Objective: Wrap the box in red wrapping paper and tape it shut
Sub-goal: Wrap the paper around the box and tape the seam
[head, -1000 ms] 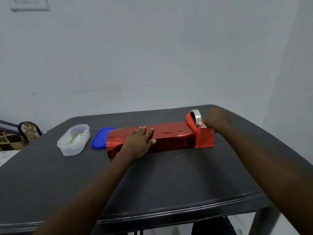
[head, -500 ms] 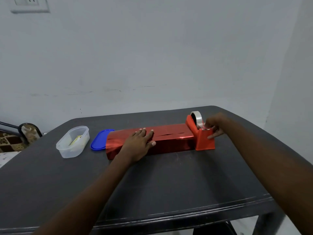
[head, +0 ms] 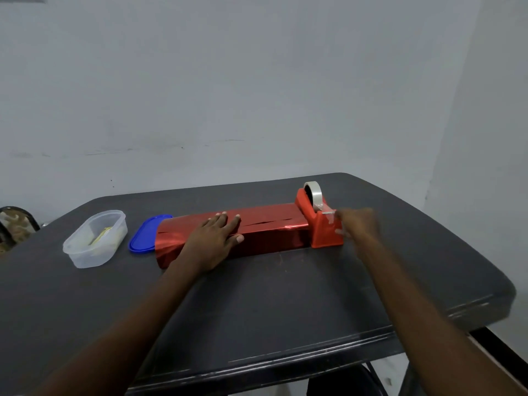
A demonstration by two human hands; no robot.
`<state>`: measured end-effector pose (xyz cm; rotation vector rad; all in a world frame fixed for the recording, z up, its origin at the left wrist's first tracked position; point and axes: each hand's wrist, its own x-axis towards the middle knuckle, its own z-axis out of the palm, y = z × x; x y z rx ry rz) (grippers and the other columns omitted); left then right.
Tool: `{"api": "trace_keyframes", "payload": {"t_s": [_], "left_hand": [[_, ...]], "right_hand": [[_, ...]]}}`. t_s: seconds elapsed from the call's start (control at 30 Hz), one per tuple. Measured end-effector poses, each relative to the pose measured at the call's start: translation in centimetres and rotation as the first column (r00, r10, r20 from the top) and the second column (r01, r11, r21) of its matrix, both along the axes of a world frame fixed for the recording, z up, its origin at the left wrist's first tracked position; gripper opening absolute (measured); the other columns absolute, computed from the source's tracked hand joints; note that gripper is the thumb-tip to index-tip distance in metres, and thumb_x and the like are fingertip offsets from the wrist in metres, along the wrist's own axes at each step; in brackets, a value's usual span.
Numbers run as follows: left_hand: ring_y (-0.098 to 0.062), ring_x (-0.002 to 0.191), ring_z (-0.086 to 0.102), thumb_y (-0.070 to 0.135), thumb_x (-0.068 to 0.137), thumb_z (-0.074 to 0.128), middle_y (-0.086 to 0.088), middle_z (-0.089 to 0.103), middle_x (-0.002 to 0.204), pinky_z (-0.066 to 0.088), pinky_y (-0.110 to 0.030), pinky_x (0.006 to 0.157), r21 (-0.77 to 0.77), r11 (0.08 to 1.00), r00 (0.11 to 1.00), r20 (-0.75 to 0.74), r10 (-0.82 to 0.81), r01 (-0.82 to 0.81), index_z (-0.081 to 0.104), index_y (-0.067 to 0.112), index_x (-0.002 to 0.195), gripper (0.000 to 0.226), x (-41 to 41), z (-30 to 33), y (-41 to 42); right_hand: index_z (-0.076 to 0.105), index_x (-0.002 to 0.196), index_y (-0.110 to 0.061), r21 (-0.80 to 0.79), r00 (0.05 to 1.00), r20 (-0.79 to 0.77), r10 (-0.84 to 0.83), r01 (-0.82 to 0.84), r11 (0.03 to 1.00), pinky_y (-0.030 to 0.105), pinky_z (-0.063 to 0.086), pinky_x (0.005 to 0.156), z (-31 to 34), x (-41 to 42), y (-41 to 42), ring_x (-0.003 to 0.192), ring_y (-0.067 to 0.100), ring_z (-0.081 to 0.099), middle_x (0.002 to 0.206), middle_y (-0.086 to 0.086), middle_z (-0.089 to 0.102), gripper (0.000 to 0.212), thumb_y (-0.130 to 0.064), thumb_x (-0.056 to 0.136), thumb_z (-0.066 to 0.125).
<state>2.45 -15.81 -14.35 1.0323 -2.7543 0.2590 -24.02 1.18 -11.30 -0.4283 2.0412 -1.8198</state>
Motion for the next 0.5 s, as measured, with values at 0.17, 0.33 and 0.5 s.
{"api": "trace_keyframes", "payload": {"t_s": [0.17, 0.33, 0.5], "left_hand": [[-0.023, 0.151, 0.014, 0.055, 0.102, 0.021, -0.009, 0.016, 0.163, 0.013, -0.037, 0.121, -0.009, 1.000, 1.000, -0.004, -0.003, 0.003, 0.009, 0.028, 0.157, 0.063, 0.1, 0.0, 0.0], [-0.023, 0.151, 0.014, 0.056, 0.102, 0.021, -0.009, 0.016, 0.163, 0.012, -0.037, 0.120, -0.009, 1.000, 1.000, -0.008, -0.002, 0.002, 0.010, 0.028, 0.157, 0.063, 0.2, 0.0, -0.1], [-0.023, 0.151, 0.013, 0.056, 0.102, 0.022, -0.009, 0.015, 0.163, 0.012, -0.037, 0.120, -0.002, 1.000, 1.000, -0.022, -0.001, 0.001, 0.010, 0.028, 0.157, 0.063, 0.2, 0.0, 0.1]], "right_hand": [[0.065, 0.074, -0.004, 0.016, 1.000, -0.005, 0.008, -0.008, 1.000, 0.026, 0.050, 0.051, -2.5, 0.4, 0.2, 0.053, 0.016, 0.058, 0.070, 0.008, 0.065, 0.024, -0.015, 0.094, 0.066], [0.063, 0.070, -0.008, -0.087, 0.998, 0.047, -0.049, 0.053, 0.995, 0.023, 0.045, 0.051, -3.6, 1.8, -0.1, 0.055, 0.014, 0.054, 0.072, 0.009, 0.066, 0.027, -0.017, 0.096, 0.066], [0.063, 0.073, -0.007, -0.139, 0.975, 0.206, -0.084, 0.115, 0.984, 0.022, 0.043, 0.049, -4.2, 3.7, -0.5, 0.053, 0.013, 0.053, 0.069, 0.008, 0.063, 0.025, -0.016, 0.095, 0.066]]}}
